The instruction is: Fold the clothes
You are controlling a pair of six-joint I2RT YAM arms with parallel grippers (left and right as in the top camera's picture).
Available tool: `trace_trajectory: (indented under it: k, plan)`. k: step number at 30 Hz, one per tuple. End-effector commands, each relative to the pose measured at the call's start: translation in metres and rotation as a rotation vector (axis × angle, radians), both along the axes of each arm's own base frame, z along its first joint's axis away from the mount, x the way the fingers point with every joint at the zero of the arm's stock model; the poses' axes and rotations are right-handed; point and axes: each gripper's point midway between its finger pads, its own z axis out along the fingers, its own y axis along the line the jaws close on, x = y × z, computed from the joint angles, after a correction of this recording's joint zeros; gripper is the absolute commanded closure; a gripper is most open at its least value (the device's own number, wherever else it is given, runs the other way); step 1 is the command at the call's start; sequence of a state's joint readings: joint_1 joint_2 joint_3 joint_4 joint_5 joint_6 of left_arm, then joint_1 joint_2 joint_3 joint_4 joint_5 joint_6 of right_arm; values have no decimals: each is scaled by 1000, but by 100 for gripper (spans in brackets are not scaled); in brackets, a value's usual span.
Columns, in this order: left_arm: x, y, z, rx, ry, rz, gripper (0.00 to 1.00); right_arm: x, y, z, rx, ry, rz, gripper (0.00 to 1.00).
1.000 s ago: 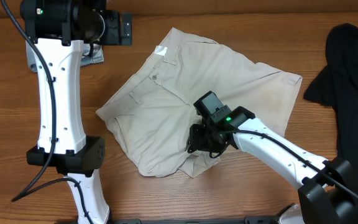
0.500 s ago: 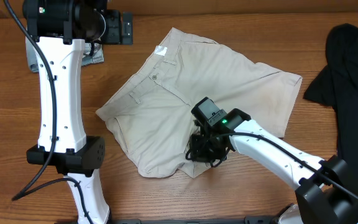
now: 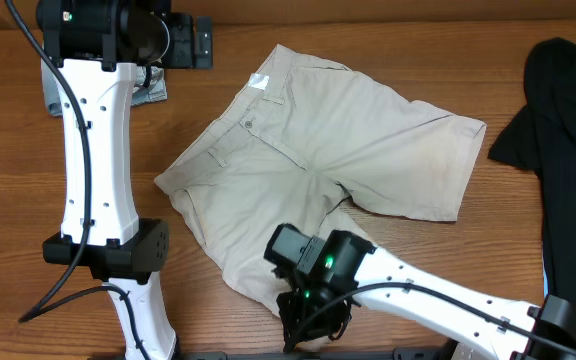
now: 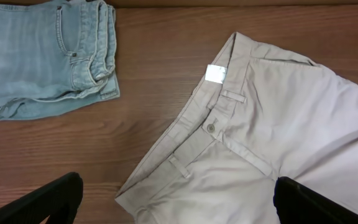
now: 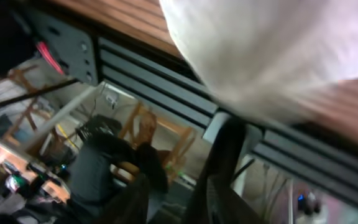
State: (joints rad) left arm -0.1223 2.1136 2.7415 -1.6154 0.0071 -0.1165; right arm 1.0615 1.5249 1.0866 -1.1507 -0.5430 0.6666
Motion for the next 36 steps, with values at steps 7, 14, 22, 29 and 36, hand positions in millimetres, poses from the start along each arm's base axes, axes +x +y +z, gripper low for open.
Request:
trace_trajectory:
  k: [7, 14, 22, 29, 36]
  plan:
    - [7, 9, -3, 32, -8, 1, 0, 123, -70, -15, -216, -257, -375, 41]
    - [10, 6, -3, 25, -16, -3, 0, 162, -135, -34, -320, -284, -532, 35]
    - [16, 1, -19, 17, 13, 0, 0, 157, -156, -75, -326, -273, -568, 43]
    - [19, 1, -41, 23, 63, -1, 0, 172, -147, -93, -248, -352, -589, 44]
    - [22, 1, -59, 25, 100, 3, 0, 176, -145, -102, -219, -383, -577, 59]
